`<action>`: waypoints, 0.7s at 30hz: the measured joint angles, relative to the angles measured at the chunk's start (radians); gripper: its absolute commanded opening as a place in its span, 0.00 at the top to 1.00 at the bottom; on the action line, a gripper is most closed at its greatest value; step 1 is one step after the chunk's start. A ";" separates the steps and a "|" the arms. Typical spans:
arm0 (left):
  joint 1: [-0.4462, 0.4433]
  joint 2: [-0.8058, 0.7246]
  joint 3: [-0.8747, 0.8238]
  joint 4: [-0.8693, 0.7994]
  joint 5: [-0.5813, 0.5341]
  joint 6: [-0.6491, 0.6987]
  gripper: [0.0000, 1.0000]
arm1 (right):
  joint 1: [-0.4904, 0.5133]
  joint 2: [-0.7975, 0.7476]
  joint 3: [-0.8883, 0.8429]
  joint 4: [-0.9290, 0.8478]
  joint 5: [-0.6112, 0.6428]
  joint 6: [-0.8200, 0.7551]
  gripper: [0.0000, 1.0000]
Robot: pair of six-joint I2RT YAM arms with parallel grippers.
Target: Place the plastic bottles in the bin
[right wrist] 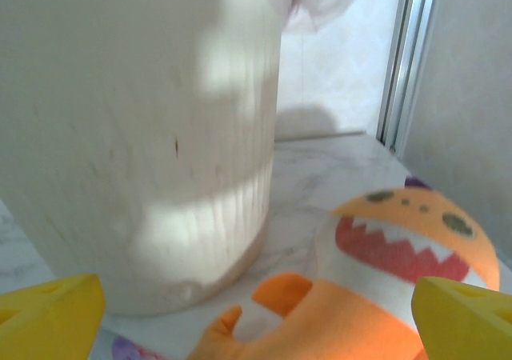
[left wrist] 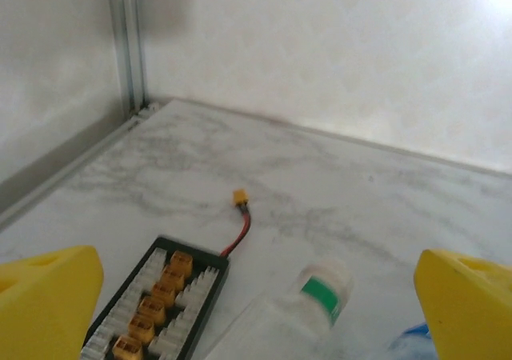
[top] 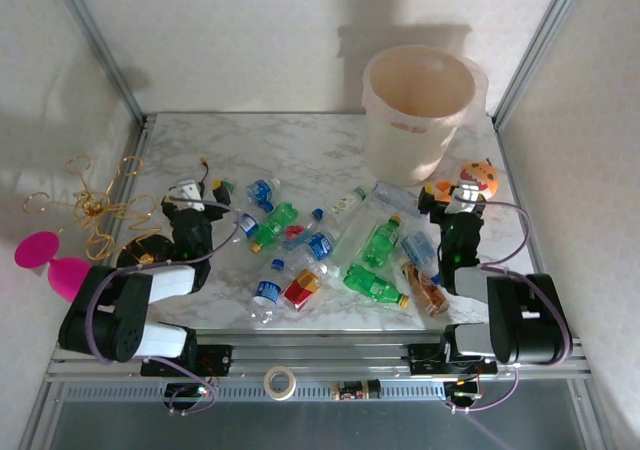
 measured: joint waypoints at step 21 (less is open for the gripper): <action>-0.278 -0.151 0.102 -0.347 0.159 -0.602 0.00 | 0.113 0.005 0.640 -1.384 -0.088 0.346 0.08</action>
